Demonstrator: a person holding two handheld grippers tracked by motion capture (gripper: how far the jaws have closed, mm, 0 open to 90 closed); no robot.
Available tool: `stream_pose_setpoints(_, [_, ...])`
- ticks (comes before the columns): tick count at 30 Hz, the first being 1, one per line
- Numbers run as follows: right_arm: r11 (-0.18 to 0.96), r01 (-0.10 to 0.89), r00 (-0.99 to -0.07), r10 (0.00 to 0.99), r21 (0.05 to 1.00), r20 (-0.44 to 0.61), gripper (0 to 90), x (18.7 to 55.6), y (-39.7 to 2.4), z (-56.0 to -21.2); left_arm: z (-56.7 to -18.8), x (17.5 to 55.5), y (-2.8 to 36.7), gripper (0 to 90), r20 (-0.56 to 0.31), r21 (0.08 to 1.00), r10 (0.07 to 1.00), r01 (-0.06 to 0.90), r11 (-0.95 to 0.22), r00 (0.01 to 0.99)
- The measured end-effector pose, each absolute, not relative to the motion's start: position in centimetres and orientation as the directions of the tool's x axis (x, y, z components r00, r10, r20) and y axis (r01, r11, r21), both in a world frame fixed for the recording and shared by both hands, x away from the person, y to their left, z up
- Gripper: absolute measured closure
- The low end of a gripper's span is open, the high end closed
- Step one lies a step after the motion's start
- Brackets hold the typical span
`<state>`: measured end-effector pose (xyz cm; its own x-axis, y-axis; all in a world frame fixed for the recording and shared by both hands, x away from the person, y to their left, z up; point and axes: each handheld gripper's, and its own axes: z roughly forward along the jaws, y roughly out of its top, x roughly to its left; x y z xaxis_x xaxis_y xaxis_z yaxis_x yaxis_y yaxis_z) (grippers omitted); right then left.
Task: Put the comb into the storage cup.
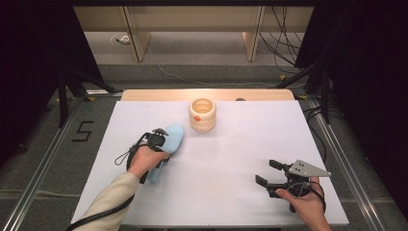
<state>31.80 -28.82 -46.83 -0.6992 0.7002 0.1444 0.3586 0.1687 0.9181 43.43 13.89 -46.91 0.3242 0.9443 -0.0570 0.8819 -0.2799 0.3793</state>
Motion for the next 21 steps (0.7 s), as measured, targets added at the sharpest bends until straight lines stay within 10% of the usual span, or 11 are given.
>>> stream_pose_setpoints(21, [0.168,0.357,-0.698,0.701,0.919,0.143,17.3,31.79,-28.89,-46.81,-47.11,43.28,14.22,69.4,-0.051,0.427,0.915,0.837,-0.343,0.401])
